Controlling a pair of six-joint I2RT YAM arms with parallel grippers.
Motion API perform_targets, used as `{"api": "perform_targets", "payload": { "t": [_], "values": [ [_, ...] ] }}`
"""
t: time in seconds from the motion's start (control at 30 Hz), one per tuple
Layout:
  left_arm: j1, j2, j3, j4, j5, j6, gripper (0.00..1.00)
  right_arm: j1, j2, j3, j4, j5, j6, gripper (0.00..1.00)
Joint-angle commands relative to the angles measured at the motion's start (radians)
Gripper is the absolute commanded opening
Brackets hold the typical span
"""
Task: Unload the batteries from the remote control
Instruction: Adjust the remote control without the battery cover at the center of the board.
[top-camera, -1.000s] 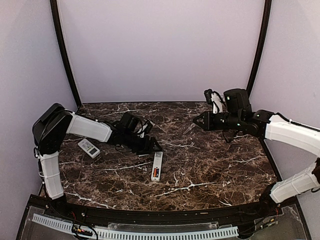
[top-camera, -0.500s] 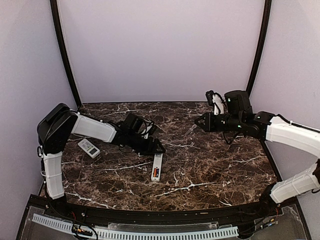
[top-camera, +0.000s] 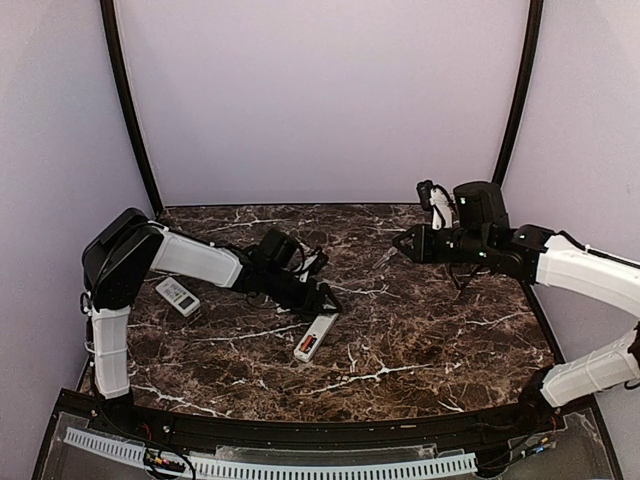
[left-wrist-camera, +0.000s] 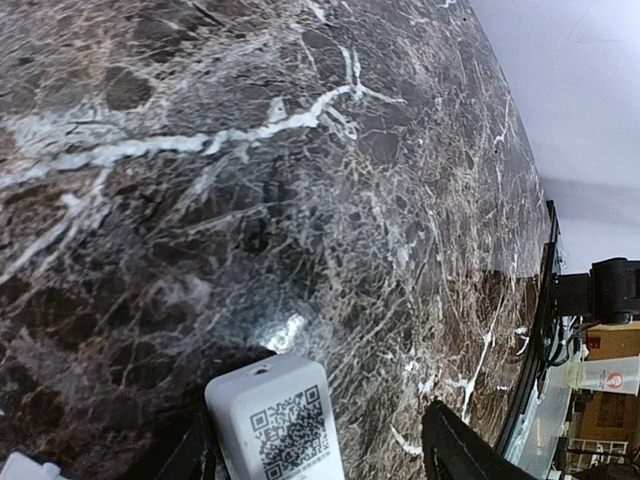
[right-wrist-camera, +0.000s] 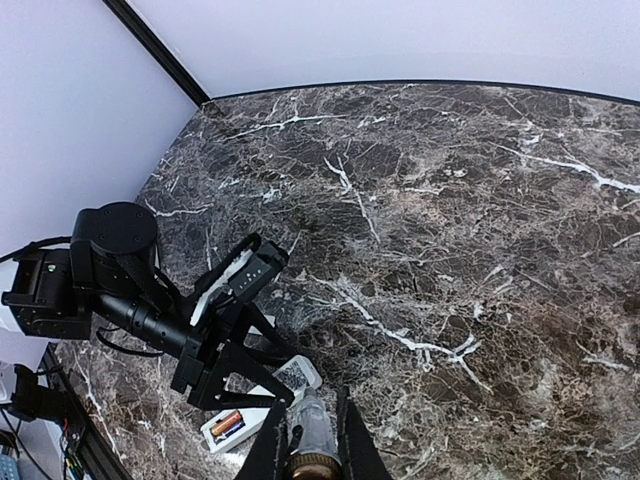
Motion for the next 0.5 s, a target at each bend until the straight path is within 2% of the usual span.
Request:
{"api": "perform_targets", "payload": {
  "t": [0.0,0.27,0.47],
  "values": [
    [-0.024,0.030,0.042,-0.018,0.066,0.051,0.71,-0.002,-0.038,-0.018,0.031,0.030,0.015,0.00],
    [-0.077,0.073,0.097,-0.021,0.170,0.124,0.70,-0.002,-0.069,-0.033,0.027,0.061,0.033,0.00],
    [-0.087,0.063,0.102,-0.012,0.189,0.149,0.70,-0.001,-0.098,-0.051,0.027,0.075,0.055,0.00]
  ]
}}
